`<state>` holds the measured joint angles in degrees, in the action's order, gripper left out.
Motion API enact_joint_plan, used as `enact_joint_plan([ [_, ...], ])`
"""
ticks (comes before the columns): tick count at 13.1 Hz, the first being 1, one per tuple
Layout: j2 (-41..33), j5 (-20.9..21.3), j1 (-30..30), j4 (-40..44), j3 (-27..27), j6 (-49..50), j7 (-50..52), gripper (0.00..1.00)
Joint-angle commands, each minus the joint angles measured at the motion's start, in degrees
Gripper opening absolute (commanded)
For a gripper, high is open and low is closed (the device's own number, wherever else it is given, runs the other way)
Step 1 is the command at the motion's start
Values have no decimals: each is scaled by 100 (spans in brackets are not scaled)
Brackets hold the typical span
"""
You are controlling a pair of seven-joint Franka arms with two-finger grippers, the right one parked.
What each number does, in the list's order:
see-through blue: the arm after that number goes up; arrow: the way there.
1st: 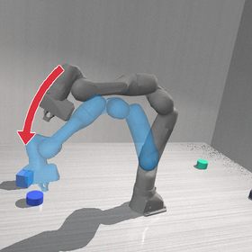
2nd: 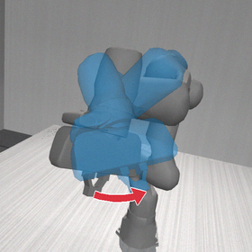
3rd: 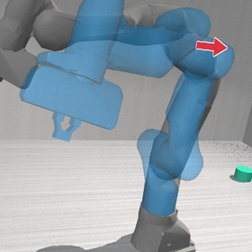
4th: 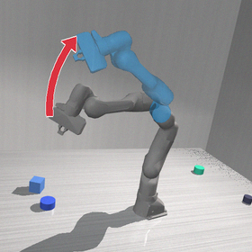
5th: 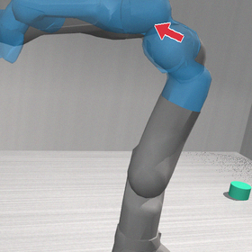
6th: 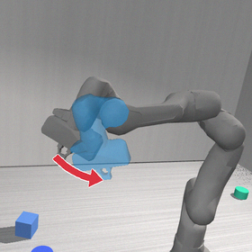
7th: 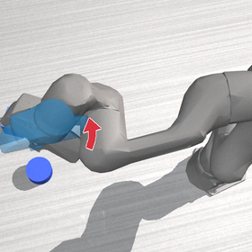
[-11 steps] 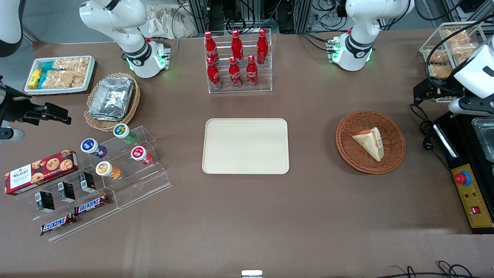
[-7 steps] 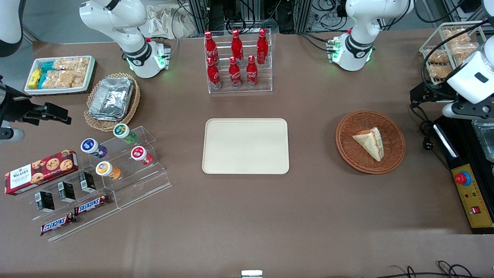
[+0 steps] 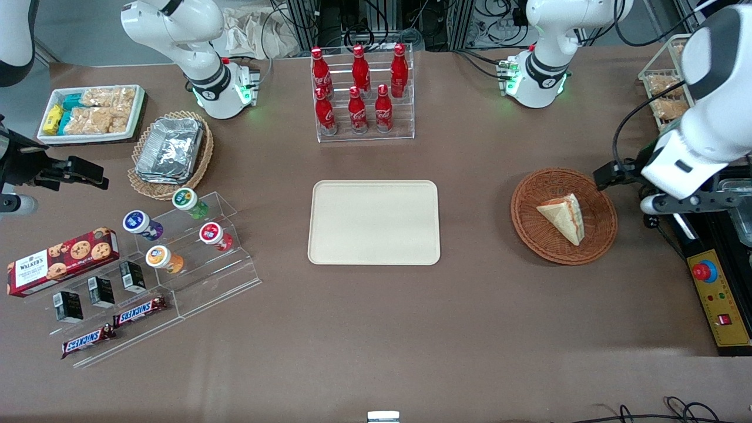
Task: Place sandwich from basket to tray
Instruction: 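Move the left gripper over the wrapped sandwich in the wicker basket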
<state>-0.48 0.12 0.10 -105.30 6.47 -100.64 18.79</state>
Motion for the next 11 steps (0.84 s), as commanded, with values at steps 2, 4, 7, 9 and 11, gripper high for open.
enact_joint_plan([
  [2, -594, 92, -28, -1850, 109, -1386, 1697, 100],
  [4, -524, 93, 25, -2396, 82, -2132, 2162, 100],
  [7, -287, 111, 244, -2854, 74, -2818, 2638, 100],
  [9, -173, 120, 490, -3275, 74, -3529, 2709, 100],
  [11, 47, 111, 535, -3435, 74, -3997, 2849, 100],
])
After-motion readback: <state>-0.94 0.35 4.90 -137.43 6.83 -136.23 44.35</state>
